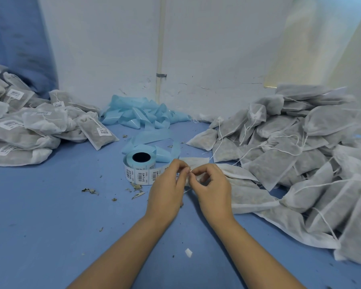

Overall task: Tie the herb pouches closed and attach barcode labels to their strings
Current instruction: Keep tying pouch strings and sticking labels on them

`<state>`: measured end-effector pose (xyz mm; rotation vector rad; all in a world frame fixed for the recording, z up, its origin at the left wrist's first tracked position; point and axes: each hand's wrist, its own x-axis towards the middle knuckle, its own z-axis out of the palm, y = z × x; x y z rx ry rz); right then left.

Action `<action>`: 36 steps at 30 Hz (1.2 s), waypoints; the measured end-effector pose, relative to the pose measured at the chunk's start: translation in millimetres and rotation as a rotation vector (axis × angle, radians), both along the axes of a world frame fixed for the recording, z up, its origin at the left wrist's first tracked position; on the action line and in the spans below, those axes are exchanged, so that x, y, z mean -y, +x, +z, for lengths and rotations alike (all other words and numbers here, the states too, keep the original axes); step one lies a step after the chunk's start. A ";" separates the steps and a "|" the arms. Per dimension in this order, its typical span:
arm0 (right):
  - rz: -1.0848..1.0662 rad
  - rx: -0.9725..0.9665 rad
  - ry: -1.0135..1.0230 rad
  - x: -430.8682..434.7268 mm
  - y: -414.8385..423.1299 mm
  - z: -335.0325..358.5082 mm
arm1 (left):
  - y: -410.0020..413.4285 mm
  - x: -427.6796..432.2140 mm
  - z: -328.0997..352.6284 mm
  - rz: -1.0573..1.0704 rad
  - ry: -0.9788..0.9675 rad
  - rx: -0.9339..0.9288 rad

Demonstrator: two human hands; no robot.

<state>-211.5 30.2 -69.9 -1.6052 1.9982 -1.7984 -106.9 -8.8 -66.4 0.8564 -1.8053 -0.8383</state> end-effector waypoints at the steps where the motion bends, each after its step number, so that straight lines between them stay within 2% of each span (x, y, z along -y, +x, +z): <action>1: -0.001 0.011 -0.002 0.1 -0.1 -0.2 | 0.2 -0.3 -0.2 0.026 -0.023 0.025; 5: 0.000 0.027 -0.019 0.9 -0.5 -1.0 | 1.1 -1.3 -1.3 0.219 -0.128 0.158; 9: 0.008 0.007 -0.028 0.8 -1.0 -1.0 | -0.7 -1.1 -1.0 0.405 -0.338 0.296; 11: 0.022 0.011 -0.021 0.7 -1.3 -0.8 | -2.4 -2.2 -0.9 0.437 -0.364 0.273; 13: 0.049 0.056 -0.005 -0.2 -0.7 0.7 | -1.8 -1.7 -1.7 0.366 -0.365 0.219; 15: 0.084 0.110 -0.001 -1.5 0.9 2.5 | -1.0 -1.9 -1.2 0.202 -0.304 0.101; 18: 0.136 0.207 0.011 -2.5 5.2 4.1 | -1.4 -5.5 2.8 -0.052 -0.007 -0.105; 22: 0.271 0.498 0.051 -1.2 6.4 6.8 | -2.2 -1.3 4.1 -0.145 0.225 -0.286; 27: 0.379 0.647 0.063 -3.7 1.6 11.0 | -0.8 4.5 1.5 -0.182 0.194 -0.305; 36: 0.427 0.905 0.057 -2.5 -7.1 16.4 | -0.7 7.1 0.7 -0.139 0.232 -0.271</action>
